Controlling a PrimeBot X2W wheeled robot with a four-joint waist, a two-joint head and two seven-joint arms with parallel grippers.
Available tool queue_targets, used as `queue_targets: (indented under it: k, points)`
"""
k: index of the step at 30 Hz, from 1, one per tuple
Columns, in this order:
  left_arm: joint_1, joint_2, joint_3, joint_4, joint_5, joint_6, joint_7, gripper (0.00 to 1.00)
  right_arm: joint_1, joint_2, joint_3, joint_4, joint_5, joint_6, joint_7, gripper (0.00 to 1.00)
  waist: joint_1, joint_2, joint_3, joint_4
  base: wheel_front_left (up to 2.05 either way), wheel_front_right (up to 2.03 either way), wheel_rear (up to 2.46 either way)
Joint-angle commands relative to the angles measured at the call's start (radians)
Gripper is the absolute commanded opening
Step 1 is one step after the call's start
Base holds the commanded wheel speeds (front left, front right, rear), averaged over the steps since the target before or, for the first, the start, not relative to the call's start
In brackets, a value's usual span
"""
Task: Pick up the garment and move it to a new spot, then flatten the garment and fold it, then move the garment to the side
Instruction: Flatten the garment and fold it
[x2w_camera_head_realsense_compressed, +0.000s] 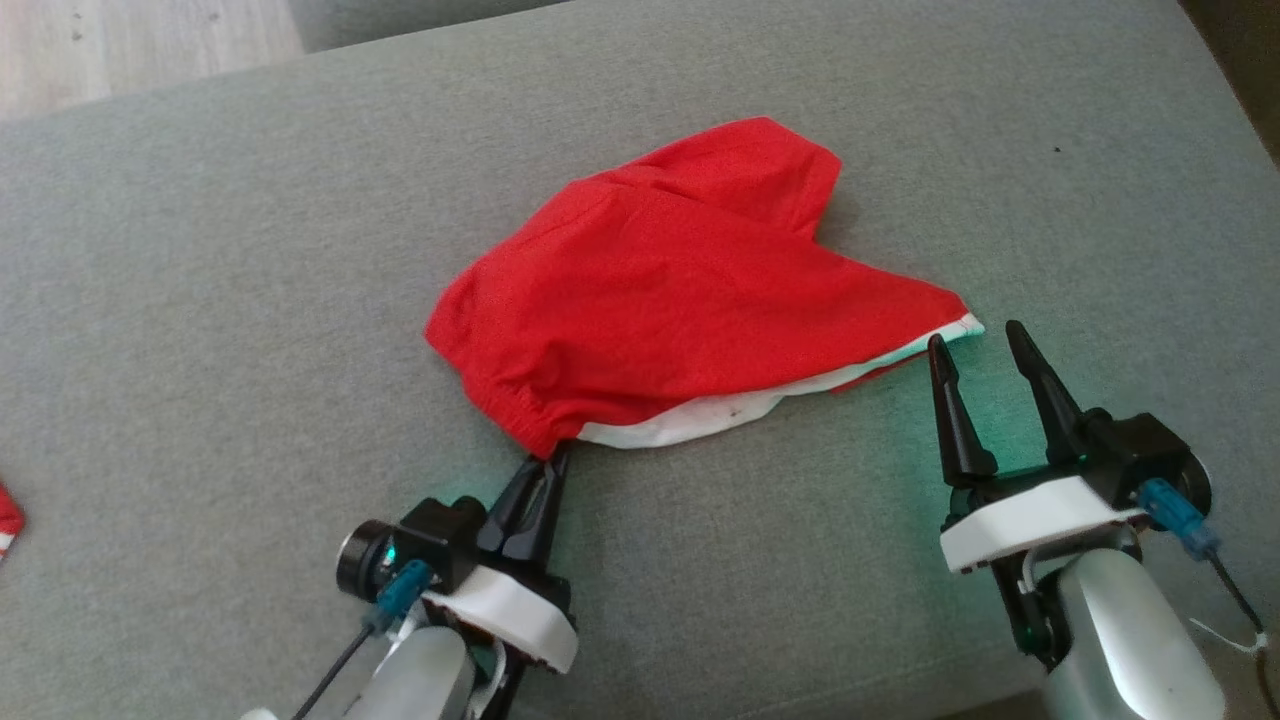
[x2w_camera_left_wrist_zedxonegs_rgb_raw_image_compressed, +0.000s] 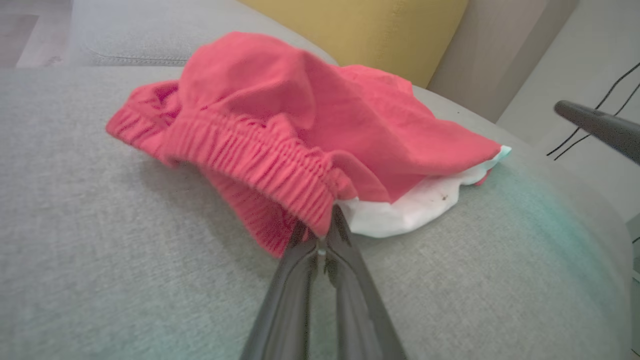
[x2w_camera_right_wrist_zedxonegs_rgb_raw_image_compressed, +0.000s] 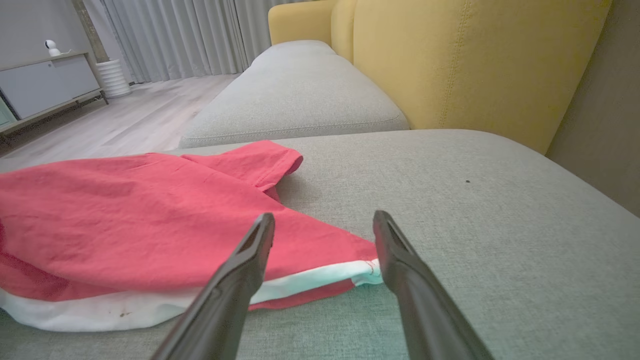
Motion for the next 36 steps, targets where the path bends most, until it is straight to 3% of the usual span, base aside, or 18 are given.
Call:
queue_targets:
  k: [1, 16, 34, 35, 36]
  points:
    - [-0.024, 0.018, 0.016, -0.038, -0.009, -0.006, -0.005, 0.0, -0.025, 0.005, 0.018, -0.021, 0.005, -0.001, -0.004, 1.0, -0.0001, -0.0001, -0.003, 0.006, 0.0, 0.0, 0.0]
    - [0.105, 0.035, 0.134, -0.147, 0.025, -0.006, -0.005, 0.0, 0.058, 0.024, 0.013, 0.092, 0.062, -0.001, -0.004, 1.0, -0.0001, -0.0001, -0.072, 0.127, 0.0, 0.0, 0.0]
    - [0.119, 0.025, 0.125, -0.139, 0.033, -0.006, -0.005, 0.0, 0.081, 0.031, 0.0, 0.208, 0.073, -0.001, -0.004, 1.0, -0.0001, -0.0001, -0.056, 0.124, 0.0, 0.0, 0.0]
    - [0.117, 0.025, 0.122, -0.138, 0.033, -0.006, -0.005, 0.0, 0.075, 0.032, 0.007, 0.221, 0.076, -0.001, -0.004, 0.86, -0.0001, -0.0001, -0.054, 0.125, 0.0, 0.0, 0.0]
    - [0.114, 0.026, 0.121, -0.137, 0.032, -0.006, -0.005, 0.0, 0.069, 0.032, 0.013, 0.233, 0.079, -0.001, -0.004, 0.47, -0.0001, -0.0001, -0.051, 0.127, 0.0, 0.0, 0.0]
